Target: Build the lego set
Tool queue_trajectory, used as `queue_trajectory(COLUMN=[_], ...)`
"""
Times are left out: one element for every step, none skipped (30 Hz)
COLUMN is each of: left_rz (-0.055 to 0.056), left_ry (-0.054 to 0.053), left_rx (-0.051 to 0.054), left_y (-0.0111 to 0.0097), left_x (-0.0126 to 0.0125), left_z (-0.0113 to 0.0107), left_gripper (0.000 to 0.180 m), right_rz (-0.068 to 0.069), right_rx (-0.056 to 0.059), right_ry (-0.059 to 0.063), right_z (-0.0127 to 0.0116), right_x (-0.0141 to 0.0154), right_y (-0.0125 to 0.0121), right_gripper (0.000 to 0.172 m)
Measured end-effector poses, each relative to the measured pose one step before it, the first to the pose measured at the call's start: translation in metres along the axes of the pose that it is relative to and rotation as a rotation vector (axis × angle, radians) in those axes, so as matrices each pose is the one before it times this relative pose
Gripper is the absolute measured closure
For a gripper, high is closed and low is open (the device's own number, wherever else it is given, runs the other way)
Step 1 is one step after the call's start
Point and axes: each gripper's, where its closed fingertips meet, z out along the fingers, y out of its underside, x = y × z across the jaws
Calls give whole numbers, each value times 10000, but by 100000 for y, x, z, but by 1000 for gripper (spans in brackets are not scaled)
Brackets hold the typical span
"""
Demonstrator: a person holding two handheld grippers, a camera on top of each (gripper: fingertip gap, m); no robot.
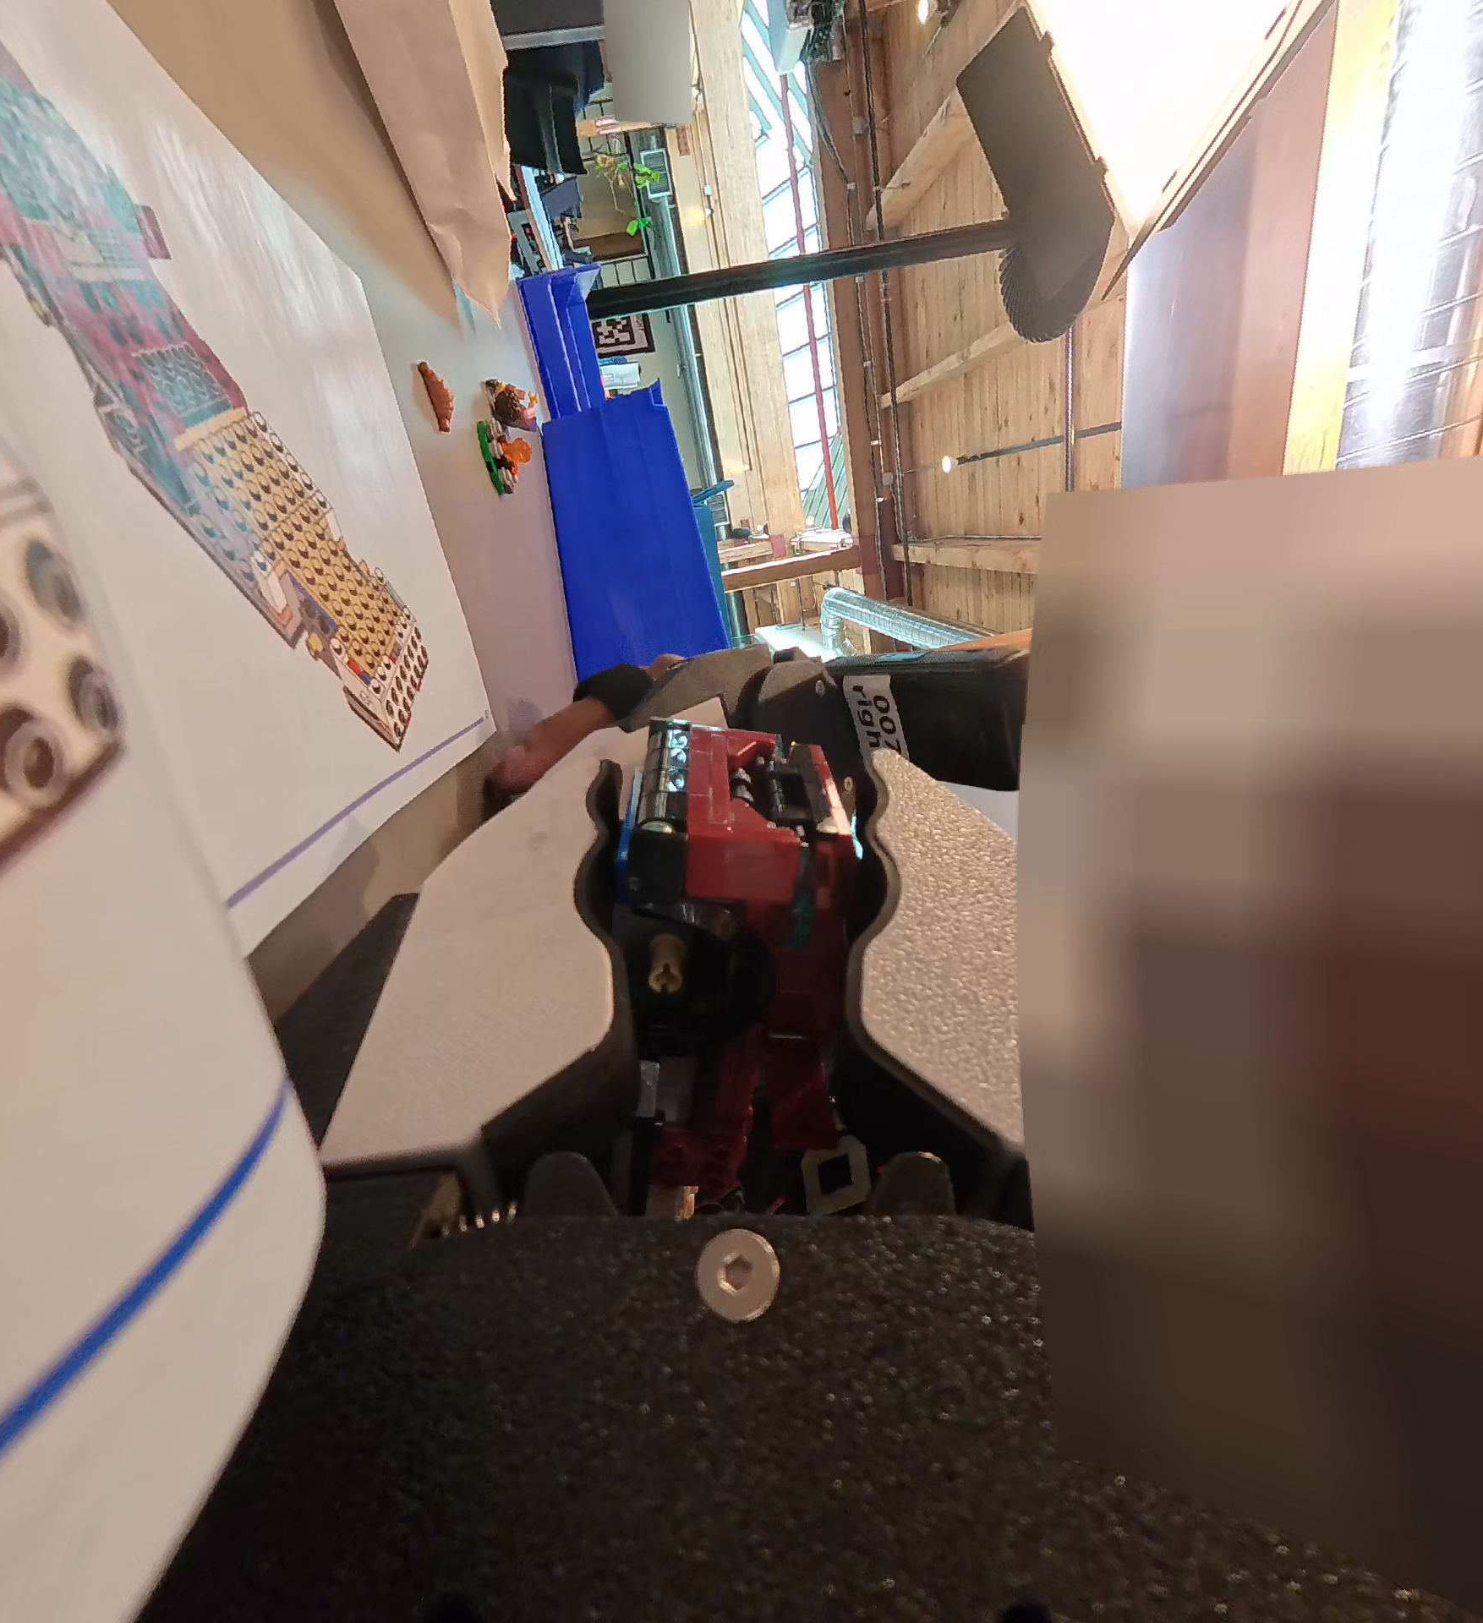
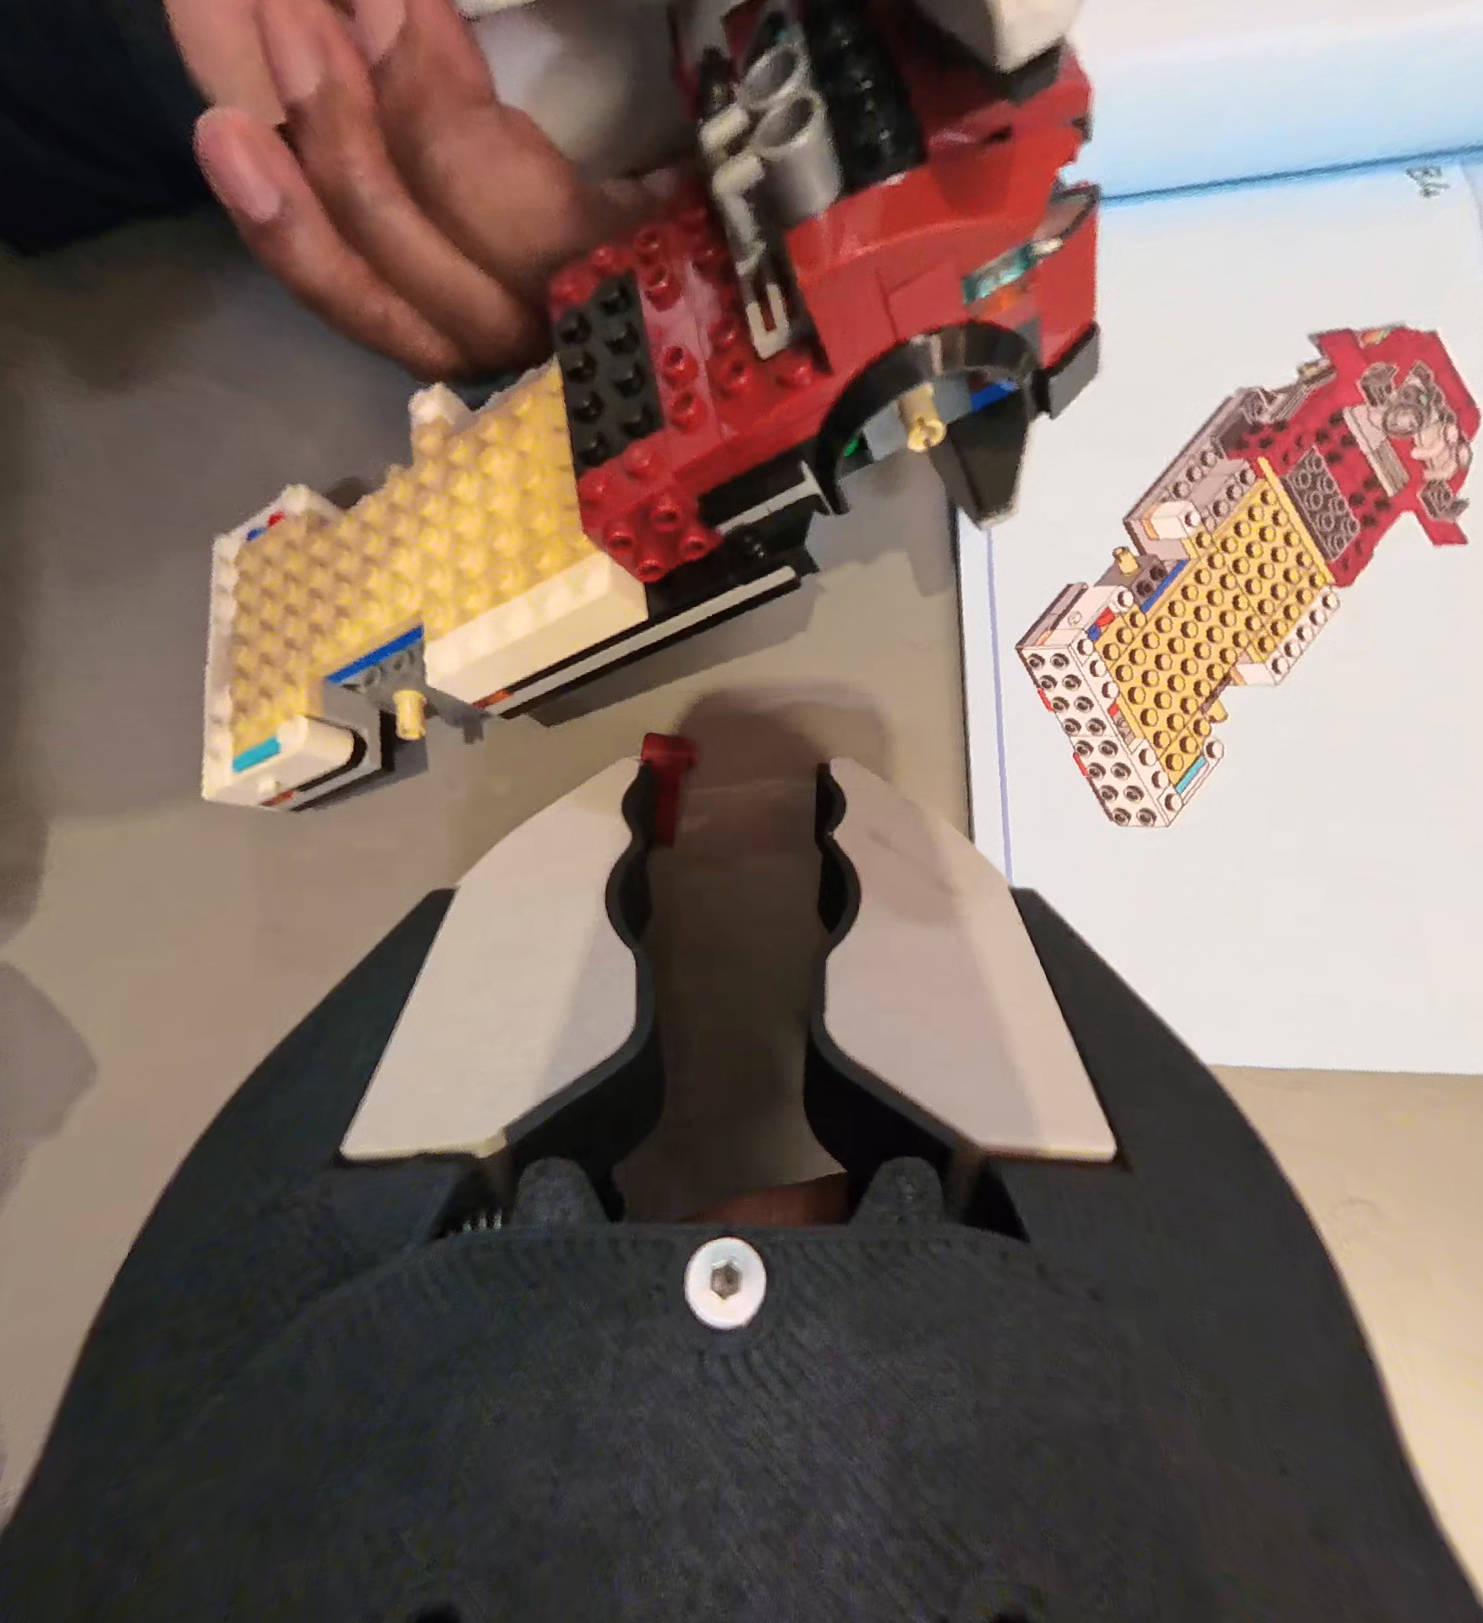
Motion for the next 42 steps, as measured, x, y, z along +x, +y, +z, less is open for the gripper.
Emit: queue_trajectory(left_rz=[-1,0,-1,-2,1,10,5,-5,-5,-2,4,-4,-7,-3,1,0,-1,0,4,11,4,-1,-6,-5,-4,4,8,-18,-38,-41,-28,-32,-26,-33,-34,-3,40,53,53,77,92,67], left_ry=[1,1,1,3,3,-14,1,2,3,4,2,5,1,4,2,-2,0,1,-6,-7,-4,5,3,8,18,8,5,28,34,8,-40,-60,-32,2,-38,-95,-62,-14,-12,-14,1,-11], left_rx=[1,2,2,3,5,5,15,20,19,0,-3,0,-1,0,0,2,0,2,4,0,3,-2,-2,4,5,-5,-18,-23,-33,-50,-51,-61,-57,-5,15,16,31,35,29,19,-11,-29], left_y=[0,-2,-3,-3,-13,-24,-34,-46,-30,1,2,0,-4,2,-1,-2,0,-2,0,4,1,-4,-12,-10,-14,-17,-3,-1,29,42,62,96,96,12,-26,-46,-75,-88,-91,-72,-17,26], left_x=[-7,1,2,-1,3,-3,2,0,3,-3,9,9,-5,-2,15,-3,0,2,1,6,4,7,8,7,29,30,30,70,71,48,0,-21,-14,23,-30,-85,-1,96,110,125,147,98], left_z=[-1,1,2,-13,-4,-21,-31,-23,-23,-1,0,0,5,-2,-13,1,0,1,-2,-3,-3,-9,-15,-20,-17,-36,-29,-42,-38,-41,-45,-45,-75,-105,-148,-171,-177,-154,-107,-65,-21,-12], left_gripper=[129,129,129,129,129,129,129,129,129,129,129,129,129,129,129,129,129,129,129,129,129,129,129,129,129,129,129,128,128,128,128,129,129,129,129,129,128,128,128,129,128,128], right_rz=[264,91,-15,-92,-81,-75,-61,-38,-67,-88,-52,-36,-48,-54,-59,-56,-38,-60,-55,-60,-67,-31,-15,-27,-20,68,144,158,155,139,100,94,106,68,50,51,35,38,81,81,68,50], right_rx=[153,139,-18,-39,-24,-41,5,-8,-49,-34,-27,-23,-4,-5,-28,-38,5,-4,-8,-58,-95,71,25,13,18,23,29,75,109,92,116,75,34,30,-2,-49,-40,-30,-90,-93,-11,47], right_ry=[108,103,241,252,102,84,100,60,28,51,52,26,24,9,-17,4,43,44,60,58,66,43,-7,-11,2,-31,-71,-65,-8,6,-68,-92,-63,-63,-18,38,50,64,139,100,0,-73], right_z=[-9,58,118,42,1,31,22,11,30,12,-17,-7,18,37,61,63,34,21,37,64,122,44,54,19,6,2,-3,-22,-32,-44,-33,26,81,120,166,172,158,155,155,135,44,-65], right_x=[51,-45,97,59,-141,-131,-78,-84,-98,-38,-31,-53,-61,-93,-131,-111,-52,-39,-12,-3,-4,-47,-94,-76,-9,54,92,131,194,201,59,-7,-4,-75,-70,-25,-27,-10,161,136,22,-57], right_y=[-170,-115,51,-8,-68,1,-26,-3,55,18,12,12,4,13,44,46,-36,-18,9,78,148,-89,-46,-31,-17,-9,9,-59,-133,-146,-201,-182,-170,-198,-146,-92,-111,-101,5,35,-33,-98], right_gripper=[136,137,137,137,138,140,141,142,144,145,146,146,148,149,151,152,153,154,155,156,156,157,159,160,160,159,157,154,153,151,151,151,150,150,150,150,150,151,151,151,150,150])
